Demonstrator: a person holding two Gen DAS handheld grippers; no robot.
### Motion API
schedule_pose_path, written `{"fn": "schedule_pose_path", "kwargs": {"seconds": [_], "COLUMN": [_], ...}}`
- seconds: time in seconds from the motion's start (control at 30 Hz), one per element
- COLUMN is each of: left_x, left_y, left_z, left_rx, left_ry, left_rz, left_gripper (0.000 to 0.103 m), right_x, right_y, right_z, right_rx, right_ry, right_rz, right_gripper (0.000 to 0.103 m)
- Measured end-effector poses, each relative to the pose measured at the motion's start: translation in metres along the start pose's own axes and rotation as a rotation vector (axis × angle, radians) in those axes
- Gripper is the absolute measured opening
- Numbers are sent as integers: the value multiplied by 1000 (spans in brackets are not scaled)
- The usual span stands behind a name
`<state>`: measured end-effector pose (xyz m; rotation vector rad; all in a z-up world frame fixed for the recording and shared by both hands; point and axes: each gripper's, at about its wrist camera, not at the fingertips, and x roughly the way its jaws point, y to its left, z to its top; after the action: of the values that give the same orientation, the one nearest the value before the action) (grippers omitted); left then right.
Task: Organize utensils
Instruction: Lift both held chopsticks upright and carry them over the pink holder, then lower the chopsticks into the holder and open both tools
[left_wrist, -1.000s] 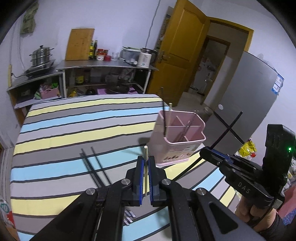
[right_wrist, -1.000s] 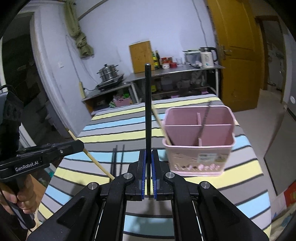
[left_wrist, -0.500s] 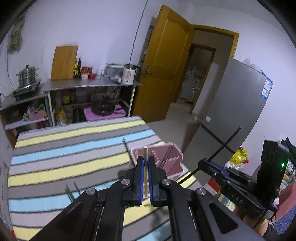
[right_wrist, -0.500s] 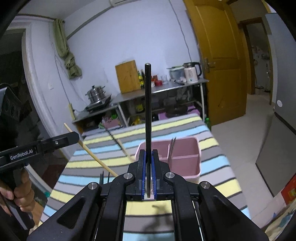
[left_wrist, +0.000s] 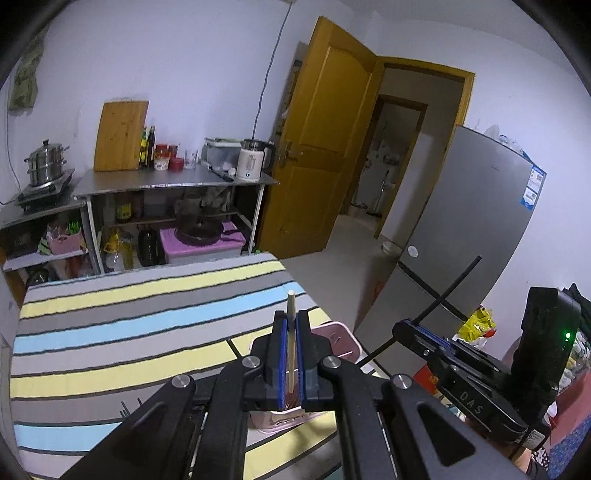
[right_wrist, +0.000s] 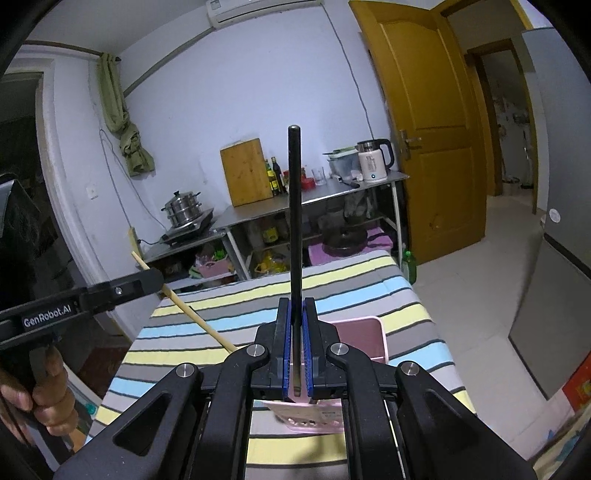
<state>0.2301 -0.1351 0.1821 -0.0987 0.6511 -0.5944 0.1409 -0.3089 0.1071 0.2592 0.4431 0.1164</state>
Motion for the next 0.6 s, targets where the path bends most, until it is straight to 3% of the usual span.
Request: {"fn": "schedule_pose_path", "kwargs": {"seconds": [0.6], "left_x": [71], "left_y": [23], "left_z": [-36], "left_rx": [-30], "left_ry": [147], "left_rz": [13], "left_gripper": [4], "right_x": [59], "right_y": [-12], "right_z": [-38], "right_rx": [12], "right_ry": [147], "right_rz": [-29], "right_gripper": [6]}}
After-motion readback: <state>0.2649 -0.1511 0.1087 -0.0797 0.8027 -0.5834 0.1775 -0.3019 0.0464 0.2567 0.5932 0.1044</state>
